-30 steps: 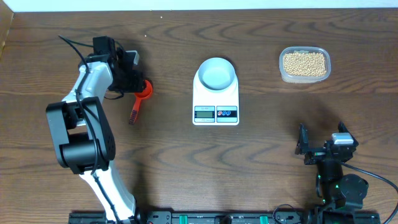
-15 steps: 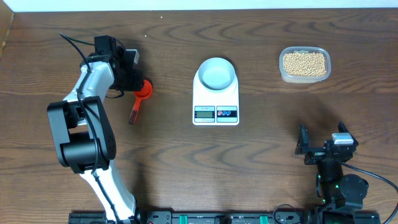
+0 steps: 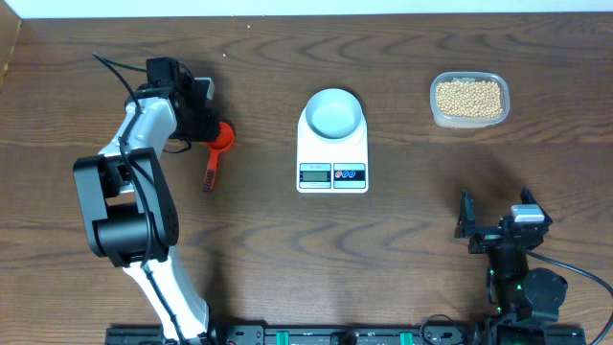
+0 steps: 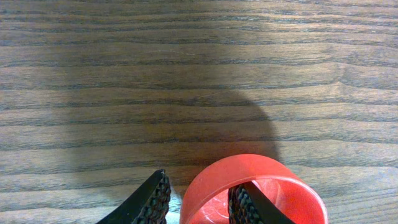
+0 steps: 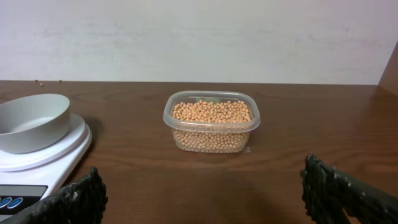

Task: Scoop item into bowl and weigh 50g on scale
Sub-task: 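Lower the left gripper and grasp the red scoop's rim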

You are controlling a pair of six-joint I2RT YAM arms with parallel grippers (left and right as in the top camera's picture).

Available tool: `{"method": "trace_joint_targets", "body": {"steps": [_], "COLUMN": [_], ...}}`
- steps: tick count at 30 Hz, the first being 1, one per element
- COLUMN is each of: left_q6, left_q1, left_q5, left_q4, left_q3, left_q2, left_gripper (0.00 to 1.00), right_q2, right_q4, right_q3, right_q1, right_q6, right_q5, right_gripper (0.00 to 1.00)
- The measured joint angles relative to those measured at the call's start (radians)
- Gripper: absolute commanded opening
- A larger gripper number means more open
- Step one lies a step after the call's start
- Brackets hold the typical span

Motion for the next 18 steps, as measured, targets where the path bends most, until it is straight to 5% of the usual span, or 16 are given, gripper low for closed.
{"method": "trace_joint_targets", "body": {"steps": [13, 18], "left_q6": [-0.001, -0.006], "left_q1": [0.0, 0.0], "left_q5": [0.0, 0.0], "left_q4": [0.008, 0.052], "left_q3": [-0.032, -0.052], "left_q2": [0.0, 0.0], "left_gripper": [0.27, 0.09], "right_q2": [0.0, 0.0], "right_q4": [0.0, 0.0], "right_q3": [0.0, 0.0], "right_q1": [0.0, 0.0], "right_q6": [0.0, 0.0], "right_q5": [0.0, 0.0], "right_gripper": [0.99, 0.99]}}
